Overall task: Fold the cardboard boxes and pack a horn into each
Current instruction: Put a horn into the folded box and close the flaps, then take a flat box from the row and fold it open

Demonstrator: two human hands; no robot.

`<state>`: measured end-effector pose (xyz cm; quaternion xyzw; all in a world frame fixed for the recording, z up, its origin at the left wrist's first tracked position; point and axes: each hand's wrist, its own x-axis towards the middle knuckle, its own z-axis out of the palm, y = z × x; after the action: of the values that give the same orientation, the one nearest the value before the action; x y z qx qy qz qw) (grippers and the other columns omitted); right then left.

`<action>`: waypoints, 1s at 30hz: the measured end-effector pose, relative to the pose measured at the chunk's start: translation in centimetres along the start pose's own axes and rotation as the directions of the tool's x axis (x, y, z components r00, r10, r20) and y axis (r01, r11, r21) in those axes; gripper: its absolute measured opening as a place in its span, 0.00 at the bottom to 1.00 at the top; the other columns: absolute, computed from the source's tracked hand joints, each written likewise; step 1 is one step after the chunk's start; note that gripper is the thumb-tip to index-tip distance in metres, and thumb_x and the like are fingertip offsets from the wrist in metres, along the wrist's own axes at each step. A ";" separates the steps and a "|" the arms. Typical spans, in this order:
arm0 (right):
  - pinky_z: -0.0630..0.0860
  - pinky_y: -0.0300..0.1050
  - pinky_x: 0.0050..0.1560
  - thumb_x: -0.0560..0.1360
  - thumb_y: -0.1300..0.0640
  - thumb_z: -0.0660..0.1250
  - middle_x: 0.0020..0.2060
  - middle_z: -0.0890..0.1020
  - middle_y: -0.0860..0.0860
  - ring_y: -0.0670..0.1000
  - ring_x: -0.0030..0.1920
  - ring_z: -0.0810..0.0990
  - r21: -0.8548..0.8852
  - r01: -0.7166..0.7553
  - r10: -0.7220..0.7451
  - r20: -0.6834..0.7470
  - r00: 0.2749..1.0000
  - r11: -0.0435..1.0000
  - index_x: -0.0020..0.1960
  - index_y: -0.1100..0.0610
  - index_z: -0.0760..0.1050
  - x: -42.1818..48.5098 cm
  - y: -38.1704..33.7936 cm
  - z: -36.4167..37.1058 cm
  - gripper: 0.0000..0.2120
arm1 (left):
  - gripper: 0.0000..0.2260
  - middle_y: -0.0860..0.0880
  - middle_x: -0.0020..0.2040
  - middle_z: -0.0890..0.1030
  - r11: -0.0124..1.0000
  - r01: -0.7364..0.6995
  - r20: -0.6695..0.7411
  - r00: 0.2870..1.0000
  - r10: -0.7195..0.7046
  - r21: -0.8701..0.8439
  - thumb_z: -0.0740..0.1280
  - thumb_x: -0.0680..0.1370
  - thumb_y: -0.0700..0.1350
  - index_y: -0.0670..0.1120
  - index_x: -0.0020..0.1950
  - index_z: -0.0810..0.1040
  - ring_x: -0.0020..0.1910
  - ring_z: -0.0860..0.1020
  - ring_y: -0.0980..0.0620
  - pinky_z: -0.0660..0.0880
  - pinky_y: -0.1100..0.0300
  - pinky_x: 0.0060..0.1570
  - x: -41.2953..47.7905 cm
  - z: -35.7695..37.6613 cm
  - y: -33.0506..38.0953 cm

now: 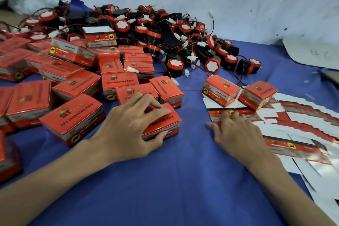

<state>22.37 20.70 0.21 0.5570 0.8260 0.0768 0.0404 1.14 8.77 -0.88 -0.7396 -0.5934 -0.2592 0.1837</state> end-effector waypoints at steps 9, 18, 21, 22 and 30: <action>0.67 0.42 0.38 0.74 0.62 0.64 0.51 0.77 0.51 0.54 0.52 0.80 -0.278 0.192 -0.211 -0.039 0.977 0.941 0.58 0.58 0.69 -0.9 -2.1 -2.7 0.13 | 0.19 0.47 0.53 0.79 0.999 0.008 -0.034 0.999 -0.009 -0.040 0.66 0.73 0.54 0.44 0.57 0.81 0.51 0.77 0.48 0.79 0.53 0.39 0.2 -0.7 0.2; 0.79 0.44 0.40 0.74 0.52 0.65 0.37 0.84 0.44 0.50 0.40 0.84 0.581 0.604 -0.120 -0.659 0.743 0.546 0.53 0.47 0.80 -1.0 5.0 -11.1 0.09 | 0.17 0.52 0.28 0.72 0.745 0.252 -0.336 0.772 -0.539 -0.618 0.67 0.70 0.37 0.51 0.56 0.73 0.33 0.76 0.60 0.74 0.65 0.50 4.0 -3.7 0.4; 0.74 0.31 0.30 0.73 0.59 0.67 0.35 0.85 0.43 0.40 0.31 0.81 0.846 0.533 -0.214 -0.518 0.828 0.012 0.47 0.50 0.83 0.3 4.3 -10.1 0.08 | 0.22 0.54 0.27 0.74 0.499 0.261 -0.178 0.719 -0.672 -0.826 0.67 0.71 0.34 0.48 0.63 0.72 0.48 0.82 0.57 0.77 0.55 0.56 5.4 -4.3 0.6; 0.75 0.31 0.31 0.71 0.60 0.67 0.35 0.85 0.45 0.42 0.32 0.82 0.878 0.472 -0.253 -0.475 0.843 -0.075 0.46 0.51 0.84 0.7 3.7 -9.1 0.09 | 0.22 0.53 0.27 0.75 0.394 0.231 -0.122 0.712 -0.692 -0.890 0.66 0.72 0.32 0.48 0.64 0.72 0.51 0.82 0.55 0.77 0.56 0.55 5.7 -4.3 0.5; 0.78 0.36 0.37 0.70 0.54 0.67 0.42 0.86 0.49 0.47 0.40 0.84 0.935 0.273 -0.360 -0.341 0.868 -0.228 0.50 0.51 0.84 0.8 -1.4 -3.0 0.11 | 0.08 0.49 0.50 0.81 -0.040 0.556 0.524 0.756 -0.392 -0.831 0.61 0.78 0.36 0.44 0.48 0.80 0.49 0.79 0.54 0.68 0.75 0.38 4.5 -4.4 0.7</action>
<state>20.30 20.70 2.89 0.1672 0.7105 -0.5909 -0.3437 1.79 9.59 5.37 -0.4396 -0.5110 -0.5704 -0.4693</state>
